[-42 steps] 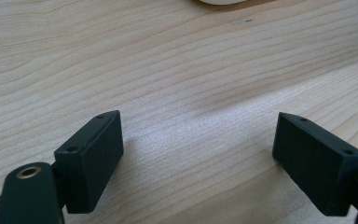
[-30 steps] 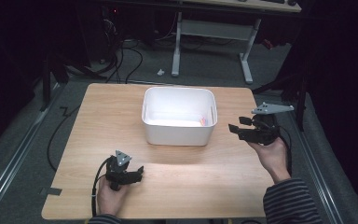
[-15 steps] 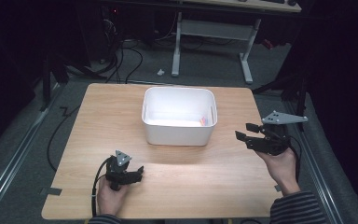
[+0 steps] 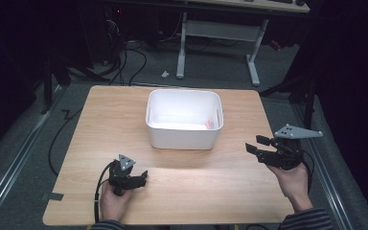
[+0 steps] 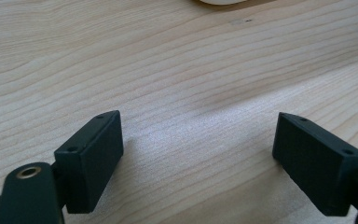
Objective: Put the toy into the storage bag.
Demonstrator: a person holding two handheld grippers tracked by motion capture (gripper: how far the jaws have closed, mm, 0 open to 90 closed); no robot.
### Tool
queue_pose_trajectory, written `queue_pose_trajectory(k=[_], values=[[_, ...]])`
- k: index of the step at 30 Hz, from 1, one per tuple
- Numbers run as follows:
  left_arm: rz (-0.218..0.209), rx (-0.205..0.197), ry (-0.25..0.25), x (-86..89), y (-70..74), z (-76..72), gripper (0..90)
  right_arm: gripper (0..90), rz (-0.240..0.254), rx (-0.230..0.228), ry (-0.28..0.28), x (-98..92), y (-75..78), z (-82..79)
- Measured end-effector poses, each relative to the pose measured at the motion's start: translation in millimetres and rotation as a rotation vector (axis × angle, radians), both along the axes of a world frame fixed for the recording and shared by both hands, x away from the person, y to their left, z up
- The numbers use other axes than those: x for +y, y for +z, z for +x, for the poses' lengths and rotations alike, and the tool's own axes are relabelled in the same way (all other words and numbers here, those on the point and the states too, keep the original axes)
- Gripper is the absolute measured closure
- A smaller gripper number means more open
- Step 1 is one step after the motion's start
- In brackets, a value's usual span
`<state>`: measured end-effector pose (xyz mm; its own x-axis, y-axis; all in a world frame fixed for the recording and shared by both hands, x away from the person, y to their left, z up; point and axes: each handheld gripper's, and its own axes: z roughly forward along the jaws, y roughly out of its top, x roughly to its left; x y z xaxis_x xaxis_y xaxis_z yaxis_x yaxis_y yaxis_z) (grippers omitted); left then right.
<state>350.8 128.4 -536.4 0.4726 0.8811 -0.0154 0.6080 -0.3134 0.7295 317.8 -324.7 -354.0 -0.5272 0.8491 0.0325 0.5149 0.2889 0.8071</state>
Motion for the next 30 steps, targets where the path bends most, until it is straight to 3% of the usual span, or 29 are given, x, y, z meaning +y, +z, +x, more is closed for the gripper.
queue_pose_trajectory(k=[15,30], values=[[0.000,0.000,0.000,-0.1,0.0,0.0,16.5,46.5,0.028,0.023,-0.006,-2.5,-19.4,-10.1],[0.000,0.000,0.000,0.0,0.0,0.0,16.5,46.5,0.029,0.051,0.001,6.1,-36.7,-6.7]])
